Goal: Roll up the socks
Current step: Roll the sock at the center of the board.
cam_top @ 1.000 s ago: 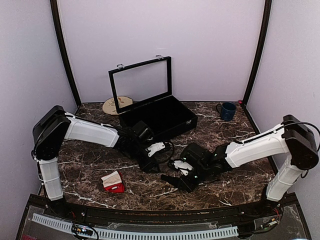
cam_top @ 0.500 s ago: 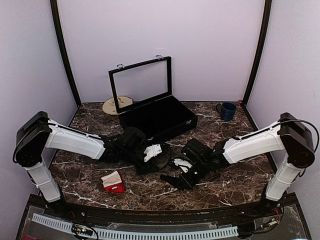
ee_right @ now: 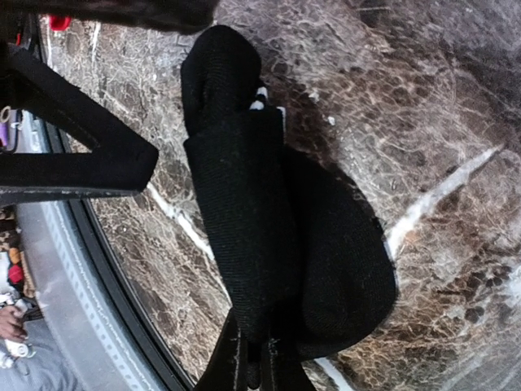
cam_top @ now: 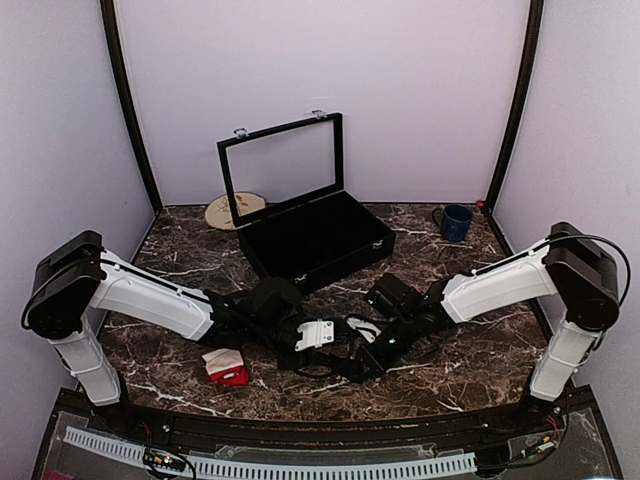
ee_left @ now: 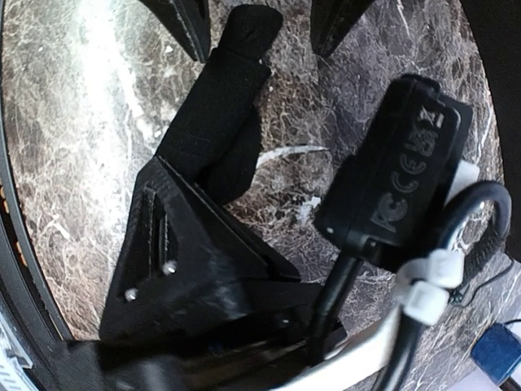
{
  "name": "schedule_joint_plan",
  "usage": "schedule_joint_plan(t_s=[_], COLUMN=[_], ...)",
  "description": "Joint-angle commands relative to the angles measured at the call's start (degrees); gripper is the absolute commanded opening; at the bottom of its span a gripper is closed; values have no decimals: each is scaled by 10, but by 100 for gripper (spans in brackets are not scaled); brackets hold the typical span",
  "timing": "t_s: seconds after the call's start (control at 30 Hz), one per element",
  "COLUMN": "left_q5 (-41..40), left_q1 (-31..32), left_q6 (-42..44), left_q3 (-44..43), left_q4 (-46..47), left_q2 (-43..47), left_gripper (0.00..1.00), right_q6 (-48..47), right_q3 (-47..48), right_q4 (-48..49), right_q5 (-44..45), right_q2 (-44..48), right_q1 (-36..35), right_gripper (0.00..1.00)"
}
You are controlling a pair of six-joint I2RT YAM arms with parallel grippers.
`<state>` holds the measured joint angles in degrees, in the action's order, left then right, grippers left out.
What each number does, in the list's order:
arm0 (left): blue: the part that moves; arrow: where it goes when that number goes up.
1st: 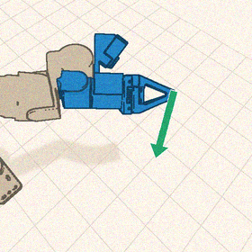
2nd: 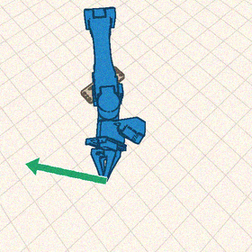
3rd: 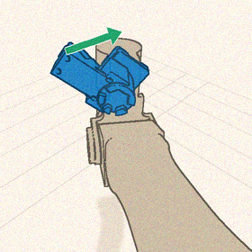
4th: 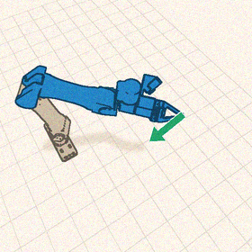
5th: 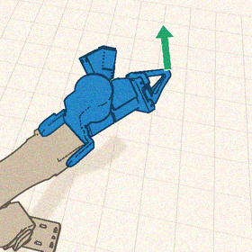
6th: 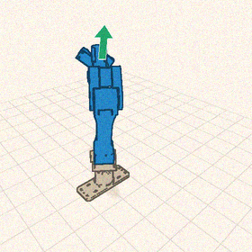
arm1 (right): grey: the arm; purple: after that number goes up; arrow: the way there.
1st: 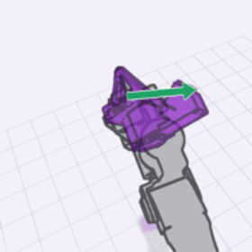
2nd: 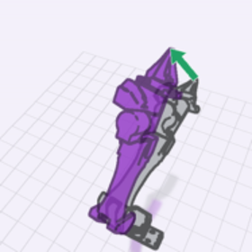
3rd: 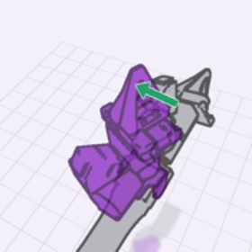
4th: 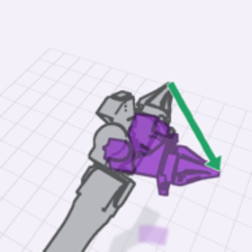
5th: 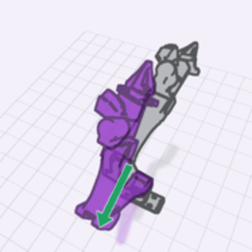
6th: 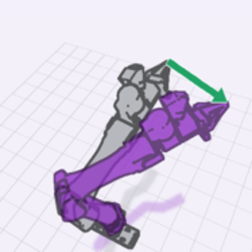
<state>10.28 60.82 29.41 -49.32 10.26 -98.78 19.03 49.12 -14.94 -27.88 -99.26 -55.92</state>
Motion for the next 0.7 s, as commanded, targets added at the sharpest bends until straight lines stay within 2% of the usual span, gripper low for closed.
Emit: schedule_joint_plan(t_s=[0.0,0.33,0.67], left_q5=[8,24,-37], left_q1=[8,32,69], left_q6=[49,113,160], left_q3=[12,16,4], left_q4=[21,4,29], left_q2=[12,15,-16], left_gripper=[45,45,45], right_q6=[0,-13,-14], right_q3=[-26,-16,-14], right_q4=[-71,-98,-103], right_q5=[-17,-42,-55], right_q2=[-34,-51,-51], right_q1=[16,40,45], right_gripper=[0,0,0])
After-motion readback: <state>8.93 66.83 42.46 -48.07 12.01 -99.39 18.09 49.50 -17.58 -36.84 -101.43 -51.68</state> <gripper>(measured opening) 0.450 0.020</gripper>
